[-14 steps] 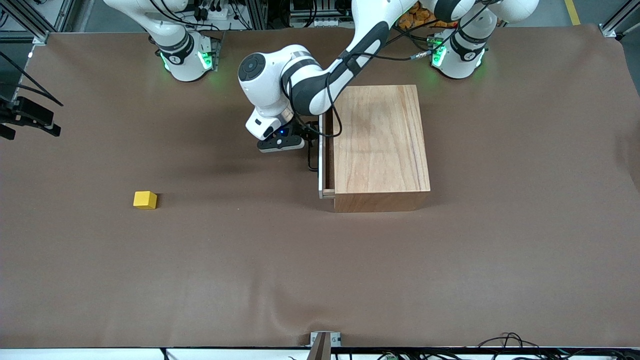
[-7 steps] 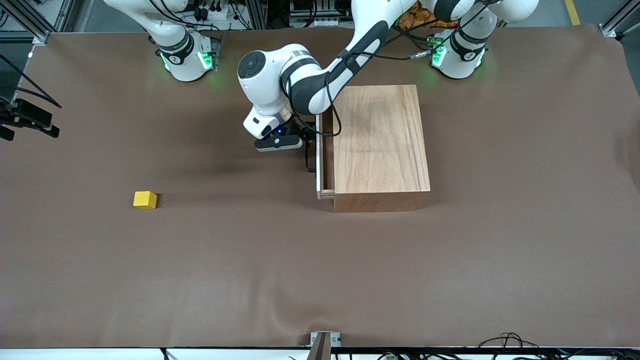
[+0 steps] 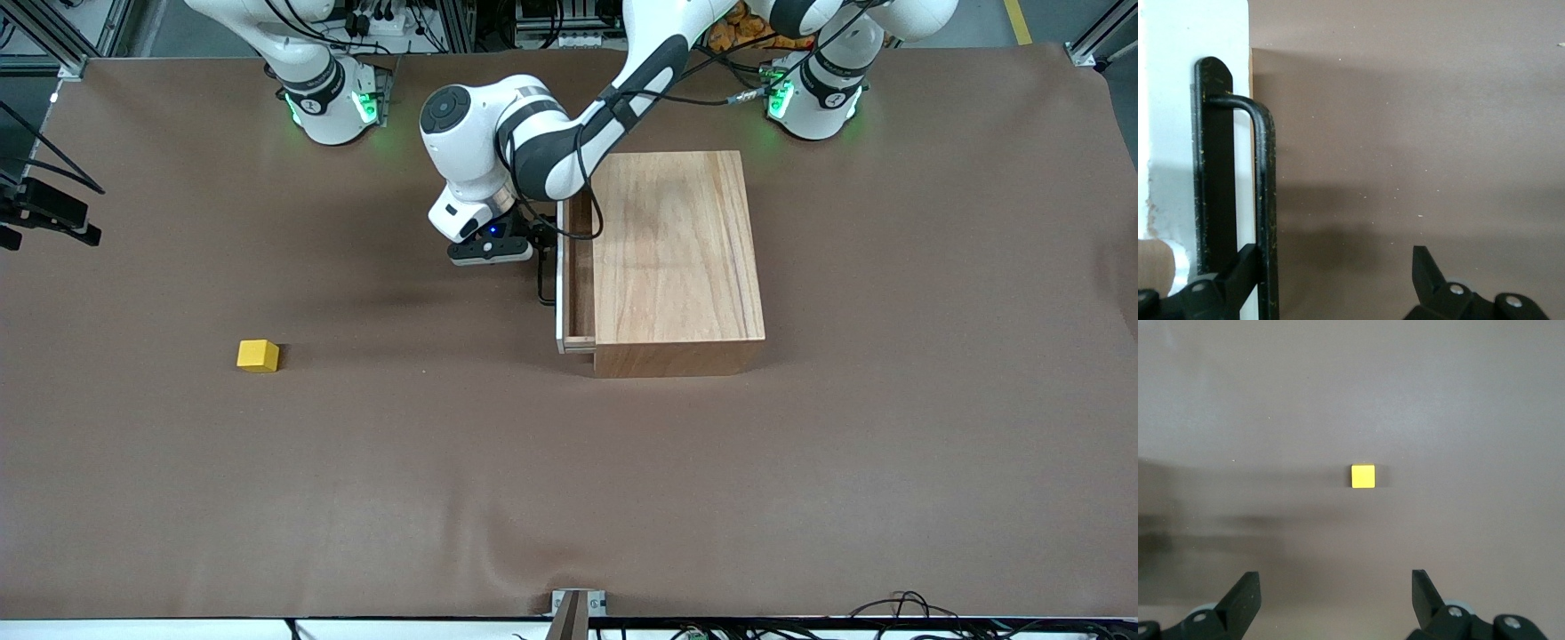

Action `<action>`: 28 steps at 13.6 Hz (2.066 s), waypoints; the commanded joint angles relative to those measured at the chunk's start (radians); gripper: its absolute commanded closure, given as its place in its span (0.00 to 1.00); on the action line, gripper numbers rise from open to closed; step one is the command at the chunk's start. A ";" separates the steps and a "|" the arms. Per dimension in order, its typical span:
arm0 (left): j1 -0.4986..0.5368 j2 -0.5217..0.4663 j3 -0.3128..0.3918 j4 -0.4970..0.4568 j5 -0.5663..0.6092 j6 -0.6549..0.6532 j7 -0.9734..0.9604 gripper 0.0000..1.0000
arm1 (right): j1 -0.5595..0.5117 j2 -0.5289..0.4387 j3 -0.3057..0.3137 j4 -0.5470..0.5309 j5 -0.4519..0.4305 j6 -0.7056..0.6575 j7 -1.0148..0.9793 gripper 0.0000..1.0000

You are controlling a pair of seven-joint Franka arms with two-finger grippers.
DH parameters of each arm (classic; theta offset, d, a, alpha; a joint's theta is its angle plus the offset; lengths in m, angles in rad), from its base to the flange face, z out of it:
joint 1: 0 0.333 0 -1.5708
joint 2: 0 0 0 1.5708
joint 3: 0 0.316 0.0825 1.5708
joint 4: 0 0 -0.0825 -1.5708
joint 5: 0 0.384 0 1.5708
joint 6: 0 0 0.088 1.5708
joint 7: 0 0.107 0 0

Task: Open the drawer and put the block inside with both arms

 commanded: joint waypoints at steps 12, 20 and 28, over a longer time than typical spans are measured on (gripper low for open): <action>-0.006 0.039 -0.014 0.039 -0.062 0.104 -0.013 0.00 | -0.020 0.006 0.019 0.014 -0.002 -0.011 0.006 0.00; -0.006 0.049 -0.016 0.039 -0.078 0.153 -0.014 0.00 | -0.022 0.006 0.019 0.014 -0.002 -0.011 0.006 0.00; -0.006 0.059 -0.015 0.054 -0.112 0.211 -0.013 0.00 | -0.031 0.006 0.019 0.014 -0.002 -0.011 0.005 0.00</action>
